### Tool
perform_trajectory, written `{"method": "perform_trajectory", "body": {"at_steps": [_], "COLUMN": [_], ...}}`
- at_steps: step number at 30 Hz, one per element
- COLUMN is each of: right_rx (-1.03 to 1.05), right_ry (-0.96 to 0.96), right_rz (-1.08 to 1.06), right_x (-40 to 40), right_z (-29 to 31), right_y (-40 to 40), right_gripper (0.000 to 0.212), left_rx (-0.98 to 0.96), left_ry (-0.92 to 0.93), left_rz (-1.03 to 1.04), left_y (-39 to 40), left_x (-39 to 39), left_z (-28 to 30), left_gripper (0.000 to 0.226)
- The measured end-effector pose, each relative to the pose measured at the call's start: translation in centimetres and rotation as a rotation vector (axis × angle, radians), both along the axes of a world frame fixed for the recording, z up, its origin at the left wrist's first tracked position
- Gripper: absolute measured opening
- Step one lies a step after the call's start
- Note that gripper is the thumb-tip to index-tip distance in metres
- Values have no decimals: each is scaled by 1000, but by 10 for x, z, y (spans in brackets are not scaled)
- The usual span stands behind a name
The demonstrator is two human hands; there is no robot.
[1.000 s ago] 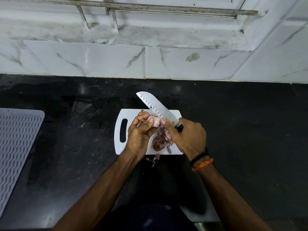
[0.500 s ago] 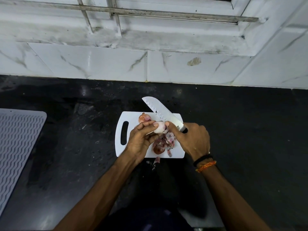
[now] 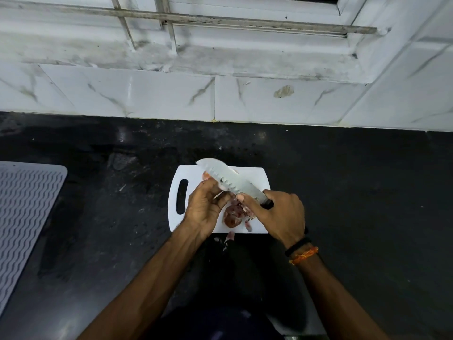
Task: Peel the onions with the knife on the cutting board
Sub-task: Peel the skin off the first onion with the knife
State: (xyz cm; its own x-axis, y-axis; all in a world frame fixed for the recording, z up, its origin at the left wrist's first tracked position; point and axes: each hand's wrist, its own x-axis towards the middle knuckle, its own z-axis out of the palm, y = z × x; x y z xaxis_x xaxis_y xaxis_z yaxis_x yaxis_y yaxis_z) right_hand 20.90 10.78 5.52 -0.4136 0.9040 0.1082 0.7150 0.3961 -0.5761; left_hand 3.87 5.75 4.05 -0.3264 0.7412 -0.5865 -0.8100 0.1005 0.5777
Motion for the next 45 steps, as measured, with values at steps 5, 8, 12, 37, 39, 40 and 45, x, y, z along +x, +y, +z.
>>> {"method": "perform_trajectory", "body": {"at_steps": [5, 8, 12, 37, 39, 40, 45], "right_rx": [-85, -147, -166, -397, -463, -484, -566], "right_ry": [-37, -44, -78, -50, 46, 77, 175], "right_rz": [-102, -136, -182, -251, -224, -212, -197], "right_x": [4, 5, 2, -1, 0, 0, 0], "right_z": [-2, -1, 7, 8, 9, 10, 14], "right_y": [9, 11, 11, 15, 16, 16, 11], "right_gripper": [80, 86, 70, 60, 51, 46, 35], "left_rx": [14, 6, -4, 177, 225, 236, 340], "left_ry": [-52, -56, -57, 10, 75, 117, 226], "left_rz": [-6, -4, 11, -36, -48, -60, -147], "left_y": [-1, -1, -2, -3, -4, -4, -9], "left_x": [0, 0, 1, -1, -2, -2, -5], "left_z": [3, 2, -1, -9, -13, -14, -14], "left_gripper": [20, 19, 23, 39, 48, 54, 66]}}
